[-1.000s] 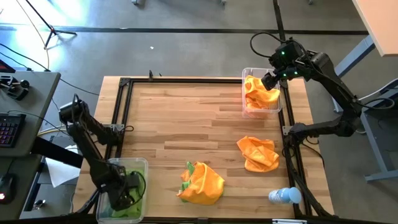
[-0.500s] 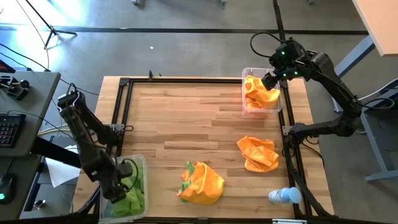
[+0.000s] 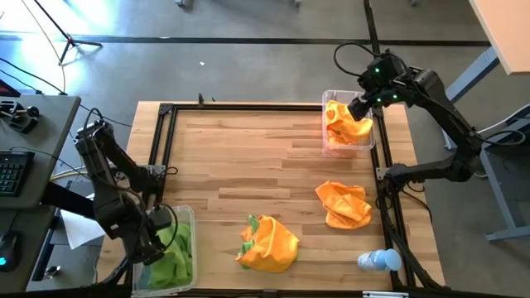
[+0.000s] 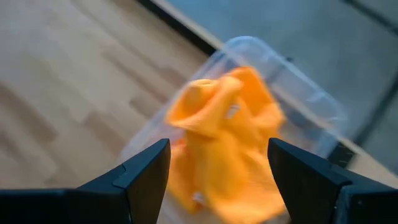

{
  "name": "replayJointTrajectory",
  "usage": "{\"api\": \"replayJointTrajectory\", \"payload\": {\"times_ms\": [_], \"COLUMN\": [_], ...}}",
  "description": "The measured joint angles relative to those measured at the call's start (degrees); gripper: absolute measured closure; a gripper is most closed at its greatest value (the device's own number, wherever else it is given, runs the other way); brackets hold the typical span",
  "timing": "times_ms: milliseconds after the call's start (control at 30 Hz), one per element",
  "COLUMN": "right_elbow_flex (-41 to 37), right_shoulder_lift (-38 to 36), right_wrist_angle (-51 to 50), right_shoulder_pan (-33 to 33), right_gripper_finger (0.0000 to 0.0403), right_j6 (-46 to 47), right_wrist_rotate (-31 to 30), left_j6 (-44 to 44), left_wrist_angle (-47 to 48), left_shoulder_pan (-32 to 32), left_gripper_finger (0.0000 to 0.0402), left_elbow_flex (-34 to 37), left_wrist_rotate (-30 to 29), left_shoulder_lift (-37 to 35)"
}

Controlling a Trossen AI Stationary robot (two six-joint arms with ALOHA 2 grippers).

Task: Sort microfiber towel by color & place in baskets
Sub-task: Put the orange microfiber towel into the top transparent bin

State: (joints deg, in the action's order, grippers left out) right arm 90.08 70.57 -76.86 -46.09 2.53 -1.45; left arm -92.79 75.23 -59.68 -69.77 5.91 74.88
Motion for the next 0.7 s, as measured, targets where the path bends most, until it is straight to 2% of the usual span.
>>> {"api": "replayJointTrajectory", "payload": {"times_ms": [133, 400, 500, 700], "right_elbow_flex": [0.0, 0.0, 0.0, 0.1], "right_shoulder_lift": [0.0, 0.0, 0.0, 0.7], "right_wrist_angle": [0.0, 3.6, 6.1, 8.2], "right_shoulder_pan": [2.1, 16.7, 22.5, 31.3], "right_gripper_finger": [0.0137, 0.0137, 0.0137, 0.0137], "right_j6": [-0.2, 1.5, 3.6, 11.1], "right_wrist_rotate": [5.2, 1.5, 0.0, -3.2], "left_j6": [0.0, 0.5, 2.3, 11.5], "left_wrist_angle": [1.4, 9.5, 11.2, 11.7], "left_shoulder_pan": [0.0, 0.0, 0.0, 3.0], "left_gripper_finger": [0.0279, 0.0279, 0.0279, 0.0279], "left_elbow_flex": [-1.5, -6.2, -8.0, -8.7], "left_wrist_rotate": [-3.9, -13.2, -21.2, -43.9], "left_shoulder_lift": [0.0, -0.1, -0.2, -0.2]}}
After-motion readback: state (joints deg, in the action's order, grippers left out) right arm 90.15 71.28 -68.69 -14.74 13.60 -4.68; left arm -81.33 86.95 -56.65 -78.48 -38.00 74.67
